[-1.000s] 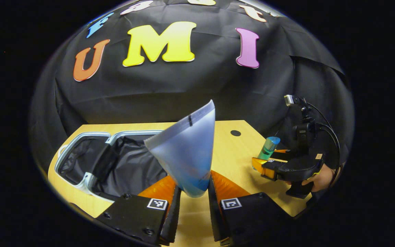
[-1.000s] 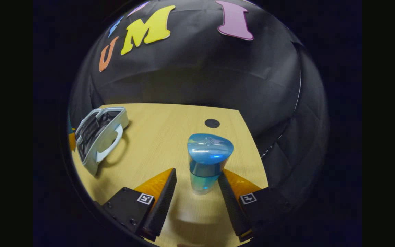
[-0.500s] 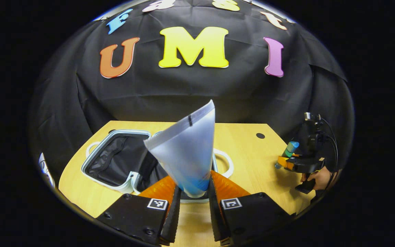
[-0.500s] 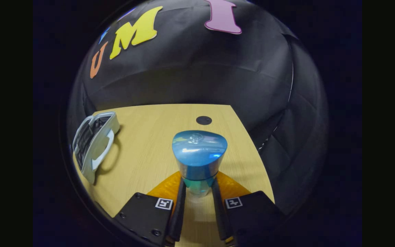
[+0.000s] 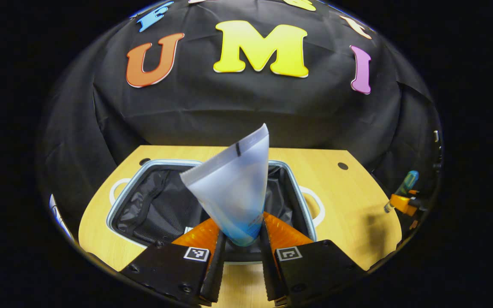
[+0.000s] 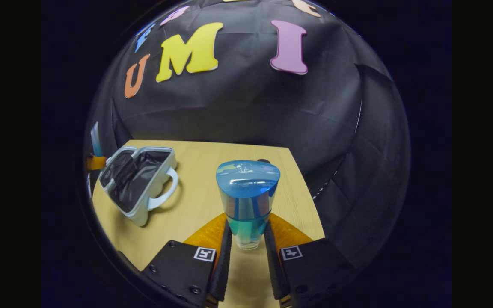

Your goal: First open the suitcase, pack the skin care products into it, and then close the suitcase.

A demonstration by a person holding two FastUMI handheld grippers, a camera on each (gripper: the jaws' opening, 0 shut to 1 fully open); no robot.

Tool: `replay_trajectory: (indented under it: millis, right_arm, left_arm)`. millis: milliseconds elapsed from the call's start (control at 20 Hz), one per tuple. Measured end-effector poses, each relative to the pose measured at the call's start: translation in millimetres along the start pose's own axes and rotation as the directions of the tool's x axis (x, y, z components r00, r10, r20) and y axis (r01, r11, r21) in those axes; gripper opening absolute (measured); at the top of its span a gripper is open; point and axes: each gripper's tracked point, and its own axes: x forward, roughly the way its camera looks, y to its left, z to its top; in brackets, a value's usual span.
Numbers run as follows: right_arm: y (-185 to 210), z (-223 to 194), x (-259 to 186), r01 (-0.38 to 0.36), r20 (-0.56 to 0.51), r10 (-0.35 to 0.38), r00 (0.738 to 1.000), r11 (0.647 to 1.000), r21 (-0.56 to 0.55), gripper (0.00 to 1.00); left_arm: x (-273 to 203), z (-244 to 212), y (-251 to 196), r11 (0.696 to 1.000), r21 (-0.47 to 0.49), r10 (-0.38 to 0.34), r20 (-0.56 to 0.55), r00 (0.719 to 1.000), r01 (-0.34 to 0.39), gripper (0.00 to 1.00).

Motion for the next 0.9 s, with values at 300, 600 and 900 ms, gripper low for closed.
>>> replay_trajectory:
  millis: [300,600,900]
  right_arm:
    - [58,-1,-56,0.004,0.002,-0.004,1.000,1.000,0.009,0.38]
    - [85,-14,-80,-0.011,-0.016,0.011,1.000,1.000,0.014,0.39]
    - [70,-16,-76,0.001,-0.037,0.000,0.999,1.000,0.028,0.38]
  left_arm:
    - [61,-63,19,1.000,0.009,0.006,-0.224,0.975,-0.004,0.43]
    - [85,-101,16,0.999,0.023,0.035,-0.402,0.915,-0.028,0.43]
    - [93,-102,15,0.995,0.083,0.081,-0.422,0.903,-0.050,0.36]
